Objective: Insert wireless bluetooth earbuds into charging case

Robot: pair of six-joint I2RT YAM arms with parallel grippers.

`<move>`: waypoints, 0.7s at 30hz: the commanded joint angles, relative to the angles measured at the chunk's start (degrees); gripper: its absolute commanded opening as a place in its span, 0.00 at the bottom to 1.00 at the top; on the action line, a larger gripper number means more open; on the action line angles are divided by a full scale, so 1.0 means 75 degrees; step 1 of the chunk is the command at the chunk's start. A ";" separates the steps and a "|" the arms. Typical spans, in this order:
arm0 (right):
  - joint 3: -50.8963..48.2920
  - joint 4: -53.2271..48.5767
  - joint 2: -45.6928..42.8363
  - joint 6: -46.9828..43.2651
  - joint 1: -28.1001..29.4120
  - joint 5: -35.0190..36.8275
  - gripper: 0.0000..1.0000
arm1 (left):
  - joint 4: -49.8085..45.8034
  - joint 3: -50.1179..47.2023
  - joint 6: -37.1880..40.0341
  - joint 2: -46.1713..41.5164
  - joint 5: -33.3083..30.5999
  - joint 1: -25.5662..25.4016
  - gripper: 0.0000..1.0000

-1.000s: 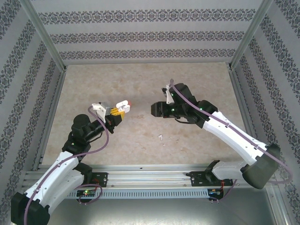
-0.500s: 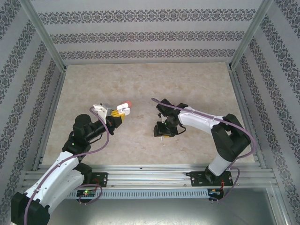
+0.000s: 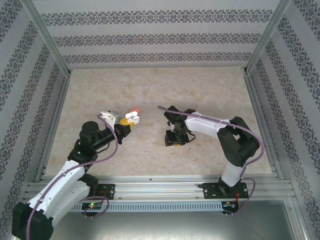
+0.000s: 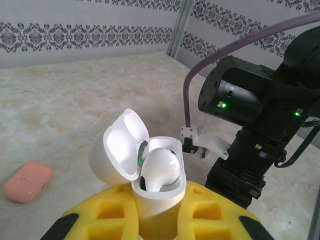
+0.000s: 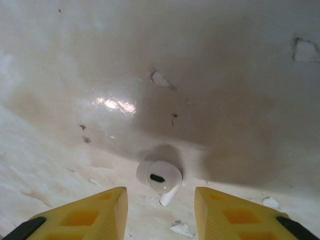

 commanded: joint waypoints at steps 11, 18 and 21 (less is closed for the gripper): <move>0.0382 -0.0148 0.0750 -0.0307 0.0131 0.0173 0.31 | 0.0056 0.0088 0.0030 -0.0019 0.0091 -0.0031 0.00; 0.0476 -0.0351 0.0556 -0.0298 0.0164 0.0229 0.27 | 0.0114 0.0113 0.0053 0.0088 0.0089 -0.0033 0.00; 0.0545 -0.0494 0.0328 -0.0293 0.0164 0.0323 0.27 | 0.0170 0.0129 0.0042 0.0139 0.0111 -0.0033 0.00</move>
